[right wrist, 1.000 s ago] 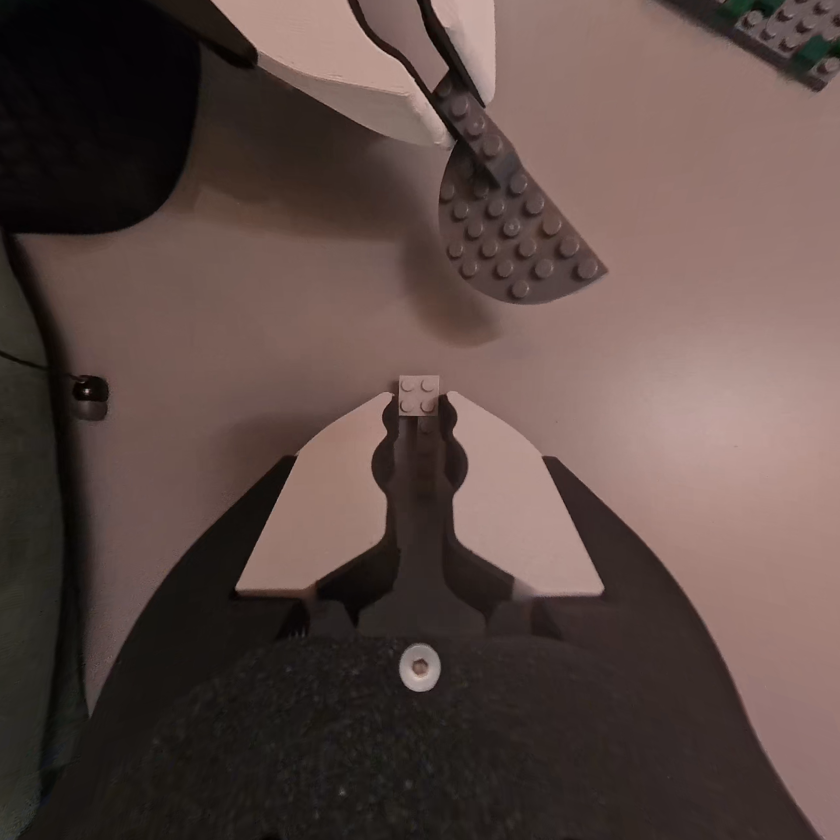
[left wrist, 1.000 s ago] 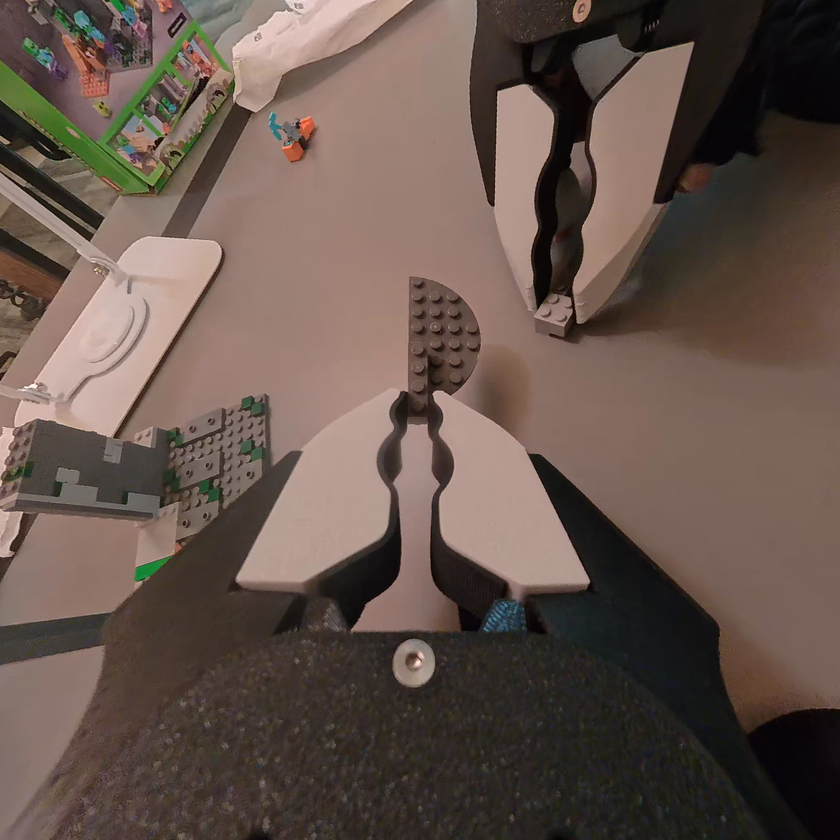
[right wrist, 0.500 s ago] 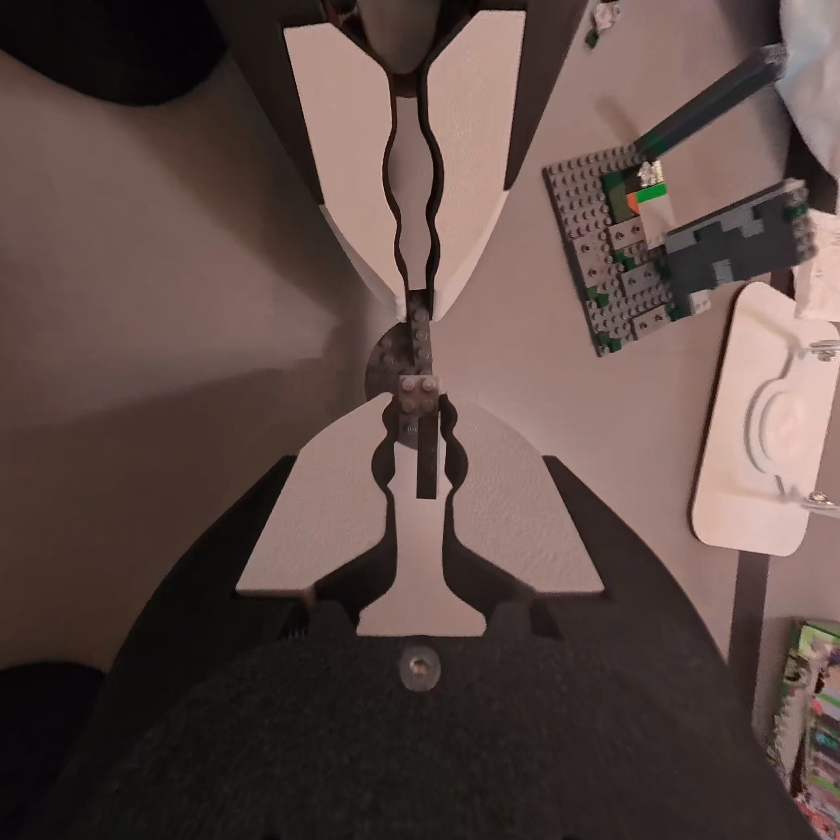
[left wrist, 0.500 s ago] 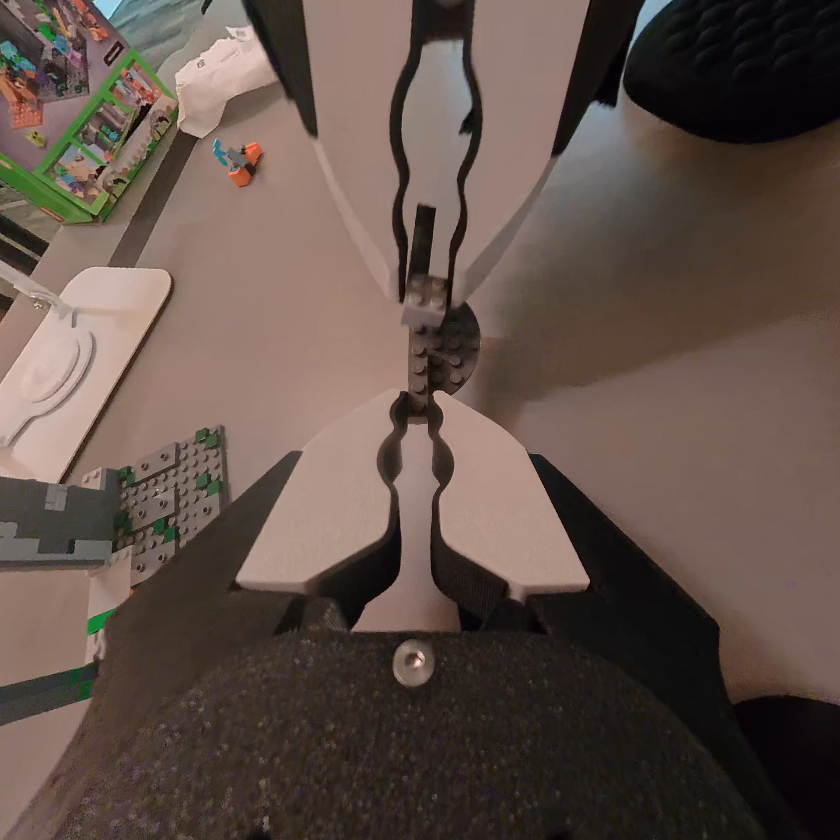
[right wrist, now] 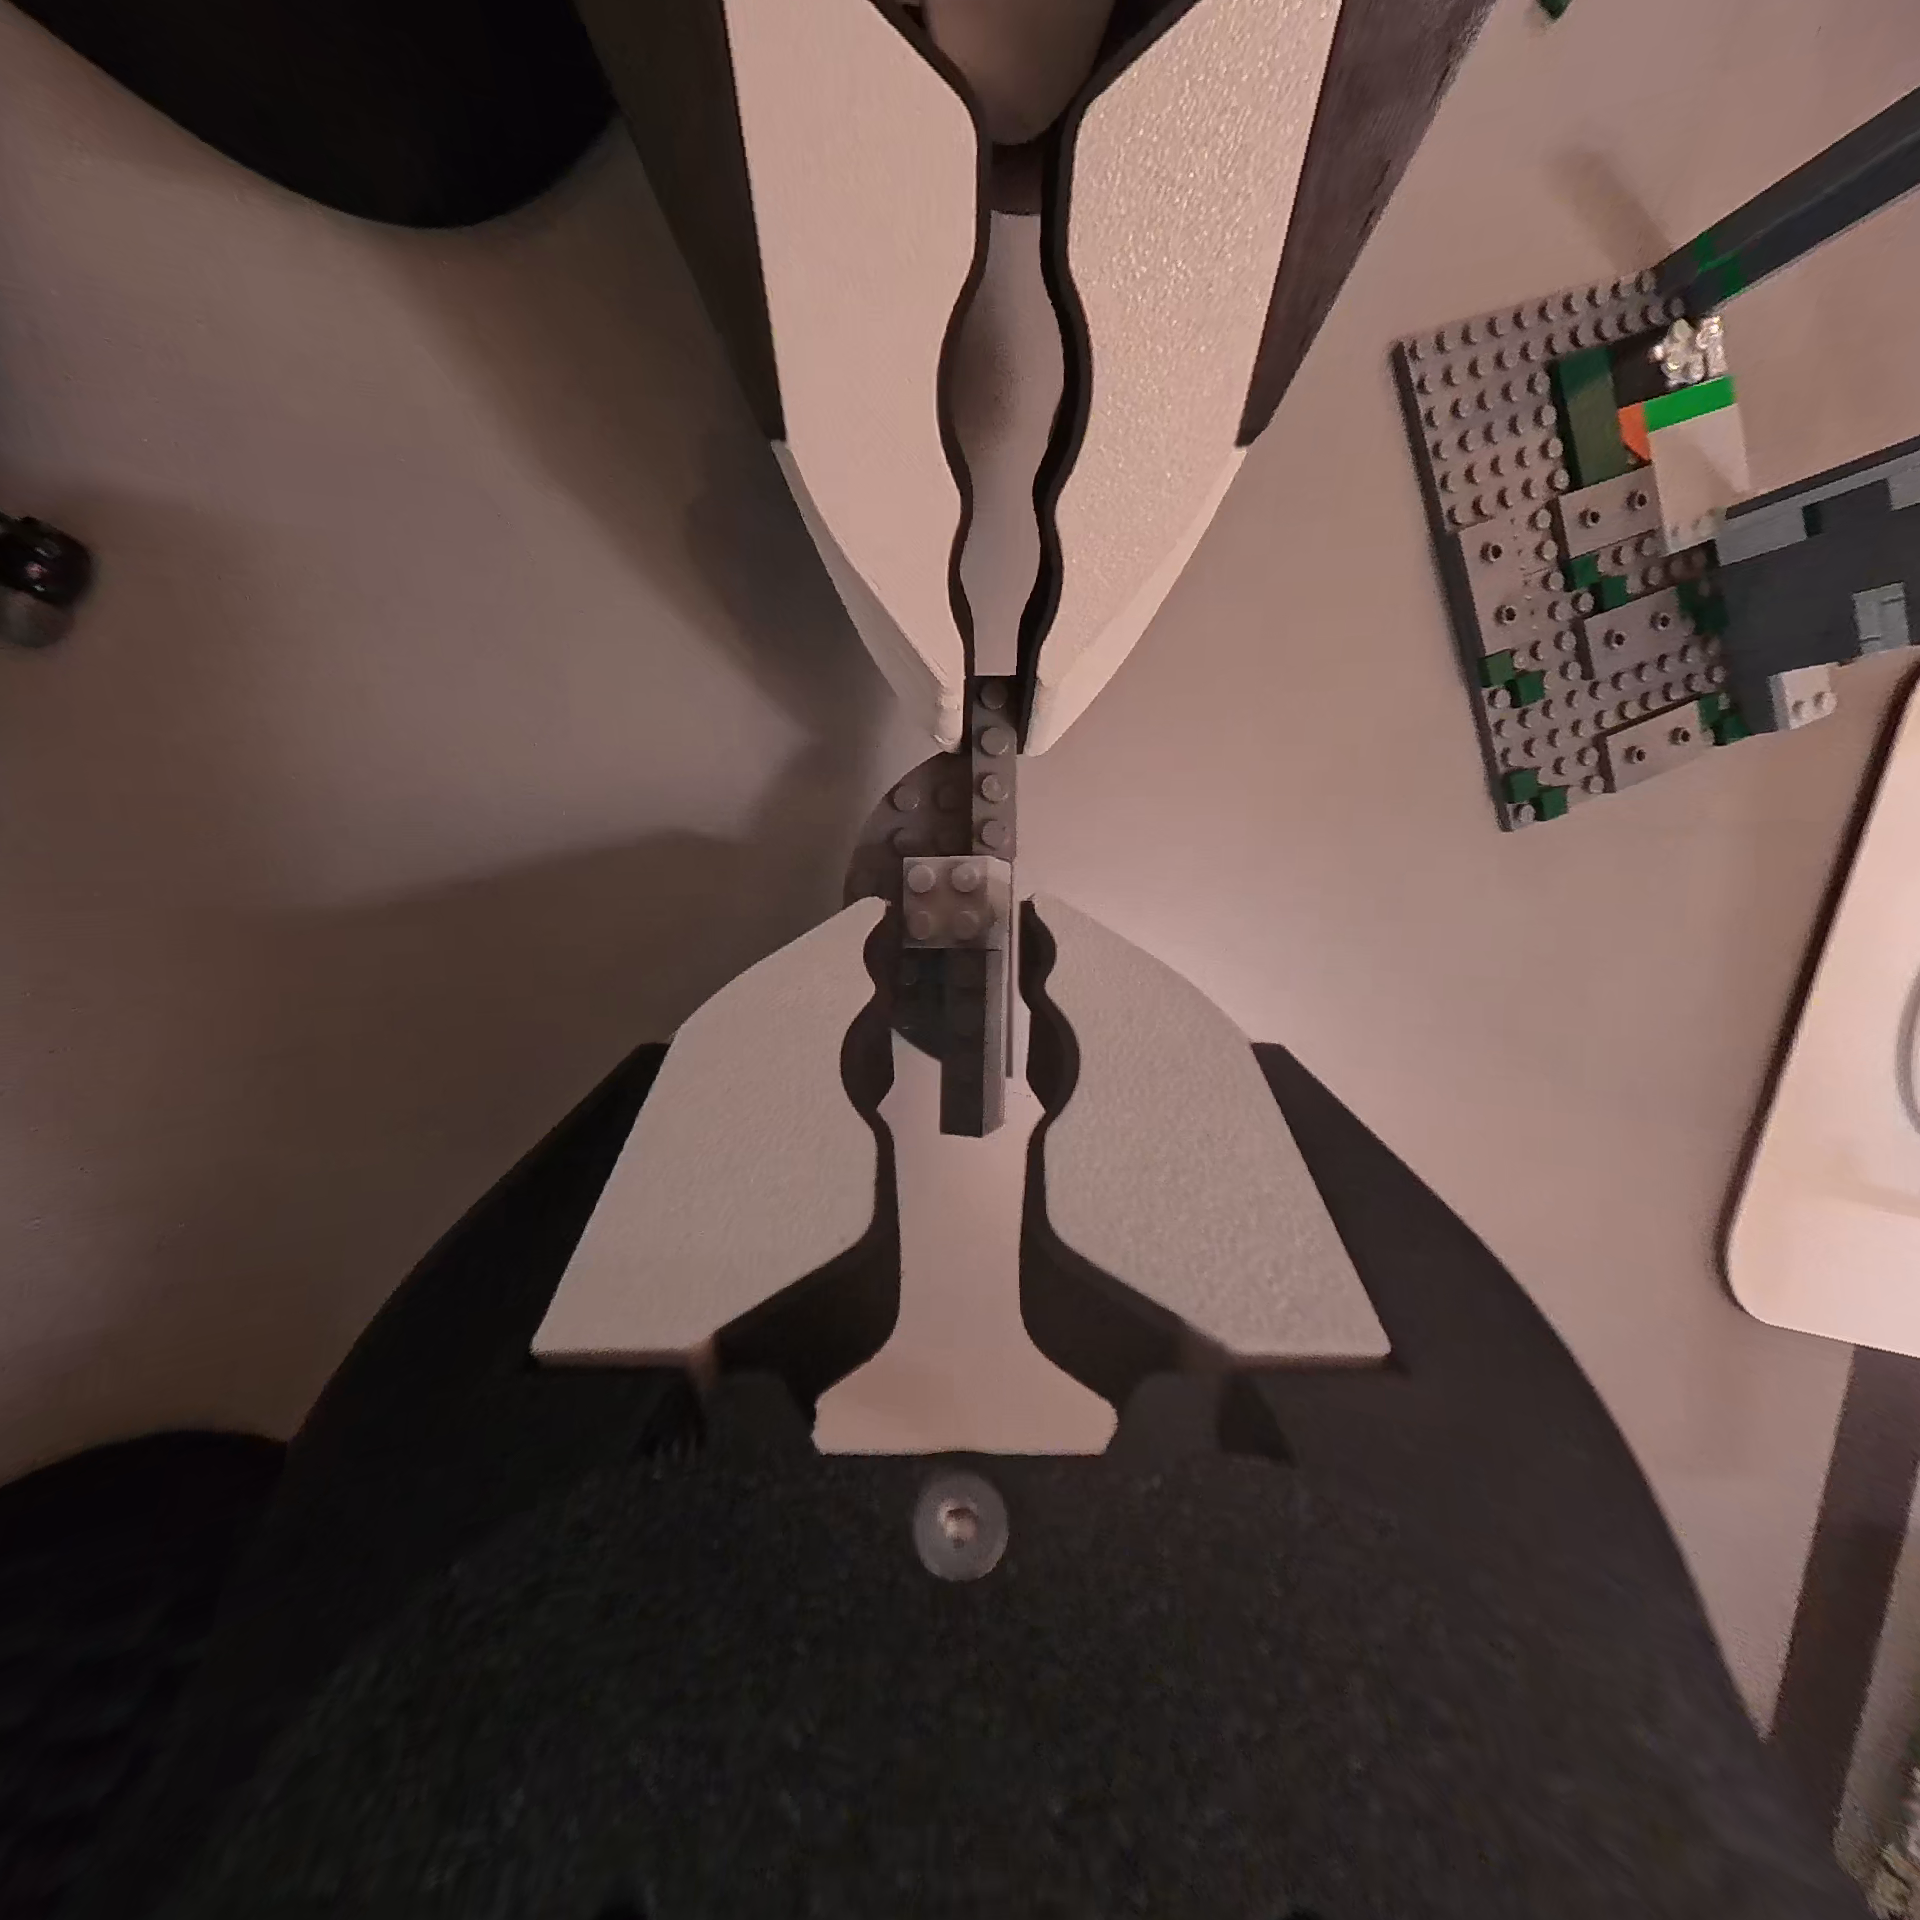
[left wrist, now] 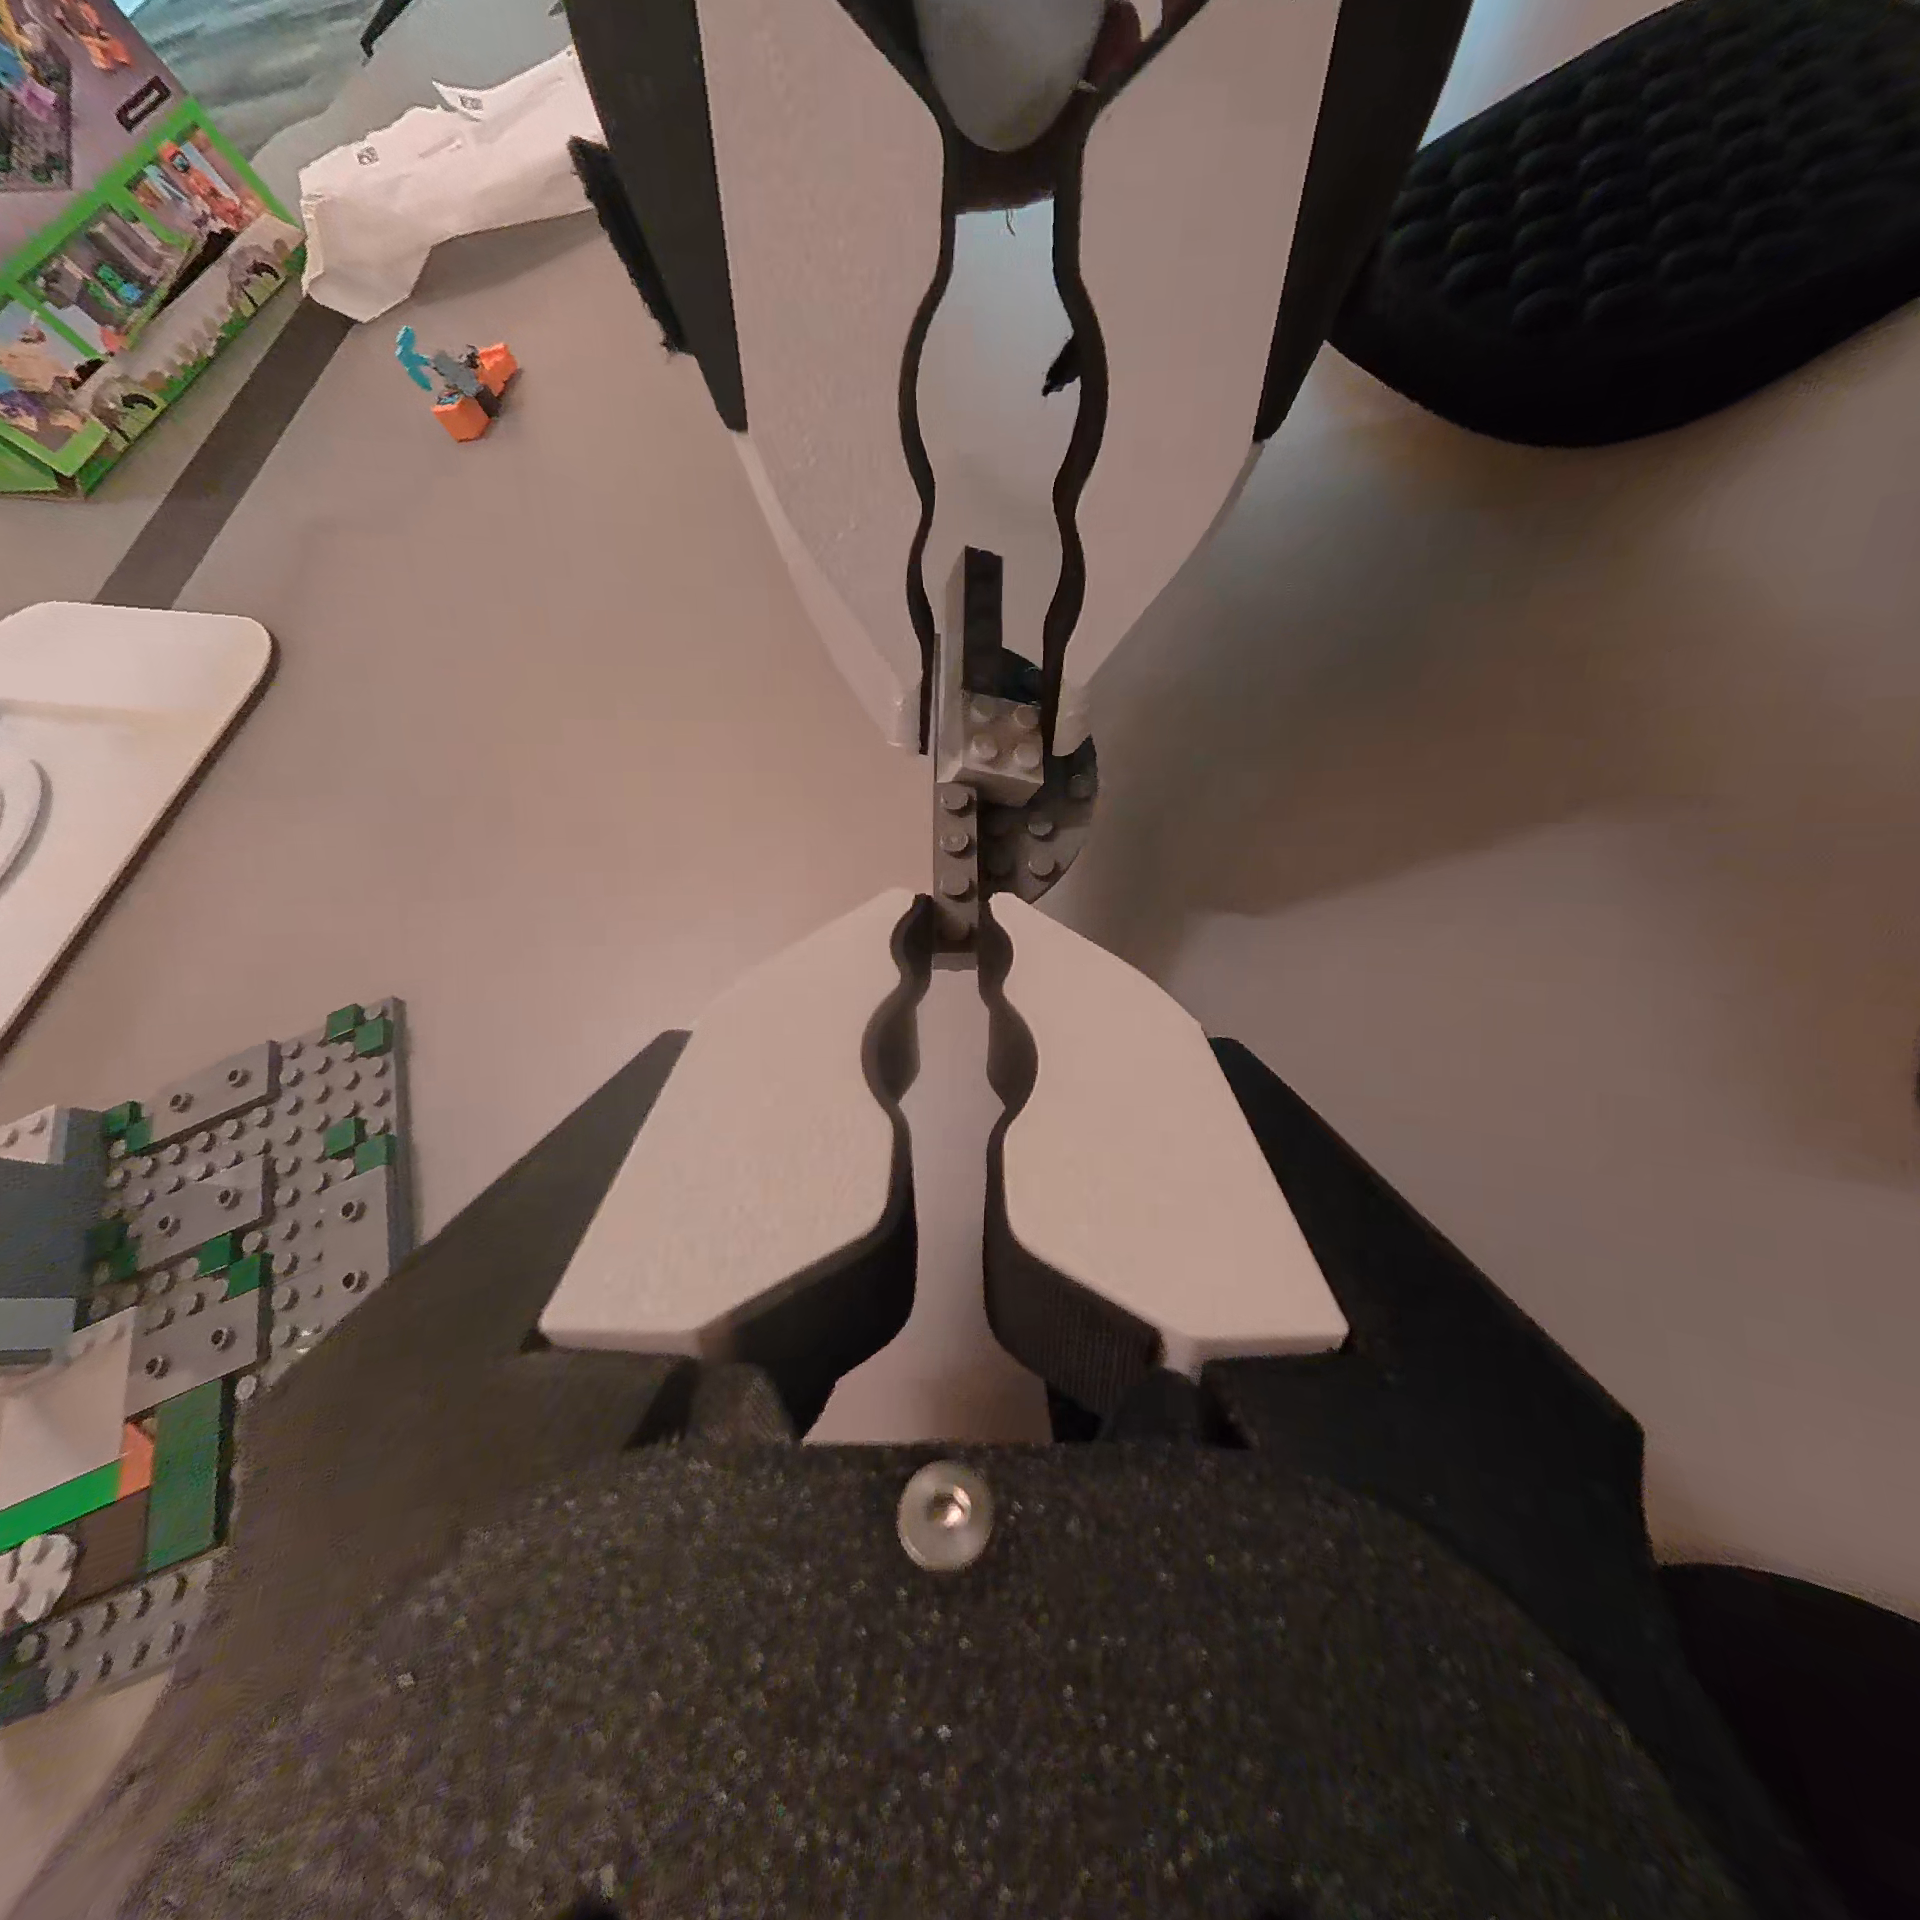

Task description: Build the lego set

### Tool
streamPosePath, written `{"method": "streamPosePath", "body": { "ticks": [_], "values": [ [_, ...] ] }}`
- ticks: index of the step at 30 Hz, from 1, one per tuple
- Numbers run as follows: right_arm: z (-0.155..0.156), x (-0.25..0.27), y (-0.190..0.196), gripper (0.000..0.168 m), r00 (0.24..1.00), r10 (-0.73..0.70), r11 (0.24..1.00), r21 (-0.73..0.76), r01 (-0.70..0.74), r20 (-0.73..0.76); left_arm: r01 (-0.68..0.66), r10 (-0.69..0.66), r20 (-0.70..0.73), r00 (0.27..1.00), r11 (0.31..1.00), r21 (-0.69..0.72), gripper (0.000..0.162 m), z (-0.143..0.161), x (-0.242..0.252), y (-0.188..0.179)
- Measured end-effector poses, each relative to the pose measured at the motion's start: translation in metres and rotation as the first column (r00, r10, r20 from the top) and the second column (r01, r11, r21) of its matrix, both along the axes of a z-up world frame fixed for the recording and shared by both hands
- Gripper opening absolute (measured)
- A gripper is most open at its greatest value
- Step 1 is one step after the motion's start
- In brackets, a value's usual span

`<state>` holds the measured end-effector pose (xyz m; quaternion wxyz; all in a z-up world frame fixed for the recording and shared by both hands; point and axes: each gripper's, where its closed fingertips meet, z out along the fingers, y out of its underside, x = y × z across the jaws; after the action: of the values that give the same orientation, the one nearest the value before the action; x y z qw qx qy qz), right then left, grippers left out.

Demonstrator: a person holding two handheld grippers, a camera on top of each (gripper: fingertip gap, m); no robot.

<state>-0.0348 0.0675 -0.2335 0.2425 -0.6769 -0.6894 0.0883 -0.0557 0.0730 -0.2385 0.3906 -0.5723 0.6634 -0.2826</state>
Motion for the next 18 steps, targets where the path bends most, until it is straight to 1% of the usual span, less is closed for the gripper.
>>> {"method": "streamPosePath", "body": {
  "ticks": [7, 11, 14, 18],
  "values": [
    [0.0060, 0.0006, -0.0054, 0.022, 0.997, -0.042, 0.993, -0.114, 0.033, -0.071, 0.011, -0.011, -0.001, 1.000, 1.000, -0.014, 0.008, -0.0011, 0.0006, -0.0025],
    [0.0040, 0.0013, -0.0069, 0.023, 0.995, -0.050, 0.990, -0.136, 0.037, -0.087, 0.020, -0.020, 0.002, 1.000, 1.000, -0.013, 0.007, -0.0010, 0.0012, -0.0042],
    [0.0005, 0.0019, -0.0078, 0.019, 0.995, -0.054, 0.987, -0.155, 0.040, -0.088, 0.030, -0.030, 0.003, 1.000, 1.000, 0.002, 0.007, -0.0010, 0.0018, -0.0056],
    [0.0006, 0.0019, -0.0098, 0.018, 0.993, -0.064, 0.982, -0.184, 0.044, -0.104, 0.044, -0.044, -0.001, 0.999, 0.999, 0.032, 0.008, -0.0012, 0.0020, -0.0070]
  ]
}}
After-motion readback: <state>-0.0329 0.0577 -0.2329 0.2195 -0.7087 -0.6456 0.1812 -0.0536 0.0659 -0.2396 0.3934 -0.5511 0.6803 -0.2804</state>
